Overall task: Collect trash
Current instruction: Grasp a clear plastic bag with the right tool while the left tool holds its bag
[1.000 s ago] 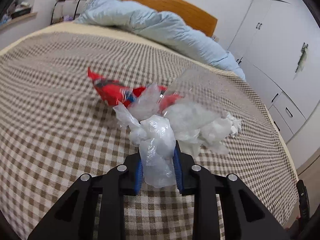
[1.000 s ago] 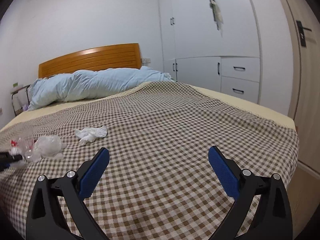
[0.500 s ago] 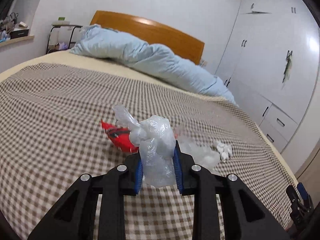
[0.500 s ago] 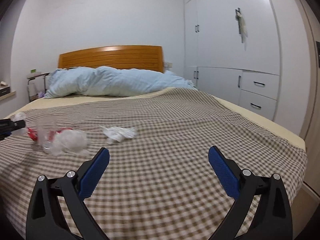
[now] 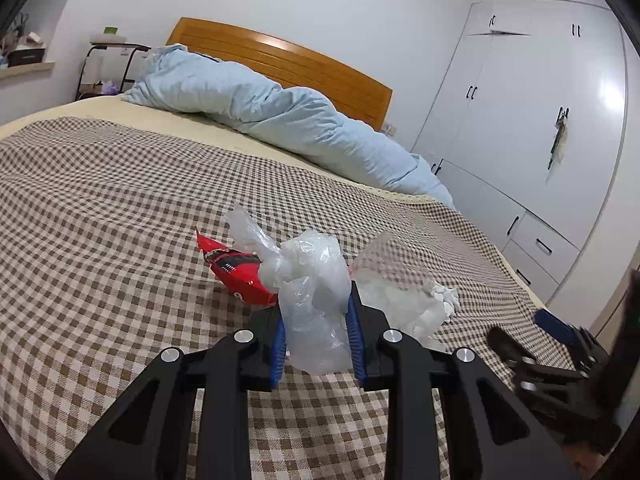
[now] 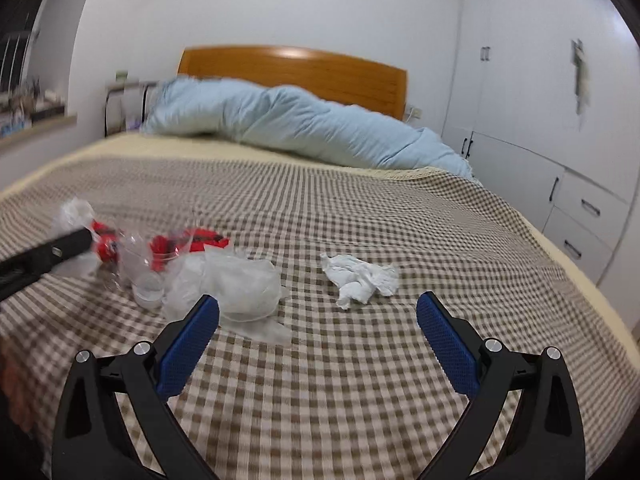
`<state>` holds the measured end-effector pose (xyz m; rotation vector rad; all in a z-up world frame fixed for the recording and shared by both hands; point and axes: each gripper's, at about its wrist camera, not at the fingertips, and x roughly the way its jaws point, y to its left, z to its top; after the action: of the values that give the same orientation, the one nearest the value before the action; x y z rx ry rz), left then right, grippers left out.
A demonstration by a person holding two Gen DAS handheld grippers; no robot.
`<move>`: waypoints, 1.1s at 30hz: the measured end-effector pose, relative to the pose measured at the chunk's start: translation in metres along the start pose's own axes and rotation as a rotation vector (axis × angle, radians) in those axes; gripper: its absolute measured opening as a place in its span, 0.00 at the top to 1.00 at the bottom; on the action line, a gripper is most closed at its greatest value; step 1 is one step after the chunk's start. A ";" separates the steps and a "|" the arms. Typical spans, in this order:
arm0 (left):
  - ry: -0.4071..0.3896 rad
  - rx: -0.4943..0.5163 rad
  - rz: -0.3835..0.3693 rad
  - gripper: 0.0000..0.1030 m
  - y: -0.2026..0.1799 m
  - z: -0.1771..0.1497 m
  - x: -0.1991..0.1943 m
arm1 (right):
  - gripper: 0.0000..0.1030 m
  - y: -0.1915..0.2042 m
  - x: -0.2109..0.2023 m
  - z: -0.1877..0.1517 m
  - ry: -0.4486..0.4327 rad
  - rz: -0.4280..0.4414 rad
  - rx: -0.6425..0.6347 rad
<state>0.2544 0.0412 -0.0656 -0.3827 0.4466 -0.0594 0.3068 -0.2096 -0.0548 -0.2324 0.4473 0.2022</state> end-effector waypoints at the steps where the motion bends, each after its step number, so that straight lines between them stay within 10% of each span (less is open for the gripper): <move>1: 0.002 -0.002 -0.002 0.77 0.000 0.000 0.001 | 0.08 0.005 0.004 0.003 0.001 -0.004 -0.020; 17: 0.008 -0.032 -0.034 0.77 0.006 -0.002 0.003 | 0.08 0.040 0.090 0.018 0.215 0.074 -0.030; 18: 0.009 -0.032 -0.034 0.77 0.006 -0.002 0.004 | 0.11 0.040 0.095 0.016 0.241 0.076 -0.029; 20: 0.010 -0.034 -0.036 0.77 0.007 -0.002 0.004 | 0.54 0.037 0.103 0.014 0.274 0.105 -0.016; 23: 0.019 -0.036 -0.036 0.77 0.008 -0.002 0.006 | 0.70 0.037 0.103 0.012 0.274 0.143 -0.012; 33: 0.017 -0.039 -0.041 0.77 0.007 -0.002 0.006 | 0.87 0.031 0.076 0.015 0.109 0.063 0.011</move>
<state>0.2585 0.0463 -0.0722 -0.4300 0.4570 -0.0944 0.3719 -0.1652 -0.0816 -0.2197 0.5639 0.2499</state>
